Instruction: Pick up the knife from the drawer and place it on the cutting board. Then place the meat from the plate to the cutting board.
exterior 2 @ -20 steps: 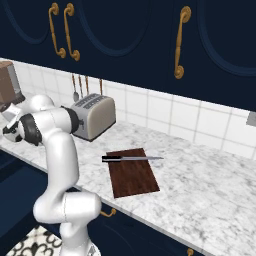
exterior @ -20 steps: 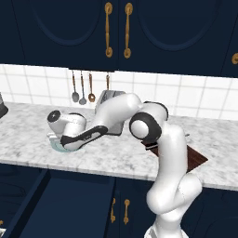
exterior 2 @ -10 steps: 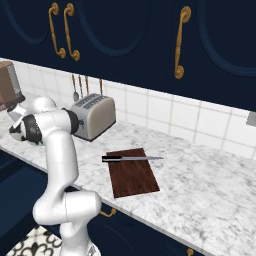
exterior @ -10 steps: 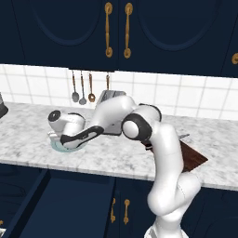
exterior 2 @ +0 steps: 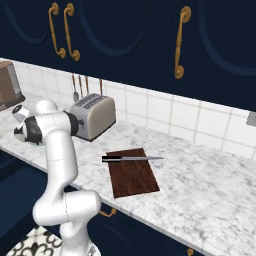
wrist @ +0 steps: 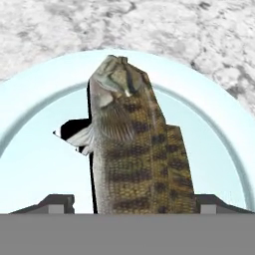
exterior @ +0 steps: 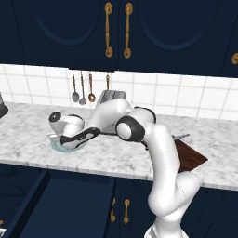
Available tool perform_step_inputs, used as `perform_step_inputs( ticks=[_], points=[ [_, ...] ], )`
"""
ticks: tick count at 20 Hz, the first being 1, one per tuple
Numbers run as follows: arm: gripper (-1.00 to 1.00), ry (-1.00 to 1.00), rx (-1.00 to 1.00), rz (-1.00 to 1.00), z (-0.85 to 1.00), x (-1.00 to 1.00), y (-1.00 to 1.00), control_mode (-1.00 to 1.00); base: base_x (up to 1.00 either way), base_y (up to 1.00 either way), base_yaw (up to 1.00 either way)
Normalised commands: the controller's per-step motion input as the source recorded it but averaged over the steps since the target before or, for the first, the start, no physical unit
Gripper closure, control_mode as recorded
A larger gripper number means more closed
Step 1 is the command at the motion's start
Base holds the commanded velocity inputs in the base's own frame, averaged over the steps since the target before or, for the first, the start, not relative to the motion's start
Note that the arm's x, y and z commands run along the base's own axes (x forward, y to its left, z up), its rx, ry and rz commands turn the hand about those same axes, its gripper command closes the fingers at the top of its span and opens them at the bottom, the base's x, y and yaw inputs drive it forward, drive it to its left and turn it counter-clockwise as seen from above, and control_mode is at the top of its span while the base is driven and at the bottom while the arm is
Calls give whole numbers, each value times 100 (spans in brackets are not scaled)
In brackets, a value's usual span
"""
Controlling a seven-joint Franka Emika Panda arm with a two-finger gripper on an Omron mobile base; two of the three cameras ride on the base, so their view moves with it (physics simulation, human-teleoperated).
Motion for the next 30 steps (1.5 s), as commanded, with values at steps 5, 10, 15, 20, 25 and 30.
perform_step_inputs(
  ticks=[5, 10, 15, 20, 25, 30],
  points=[
    [100, -4, 0, 2, 0, -11, -1, -100, 0, 0, 0],
    [100, -20, 0, 1, 72, -96, -15, -100, 0, 0, 0],
    [100, -8, 1, -6, 83, -100, -10, -100, 0, 0, 0],
    [100, -3, 4, -19, 57, -95, -65, -100, 0, 0, 0],
    [100, -1, 8, -27, 14, -82, -100, -100, 0, 0, 0],
    [100, 0, 14, -39, 0, -55, -100, -100, 0, 0, 0]
  ],
)
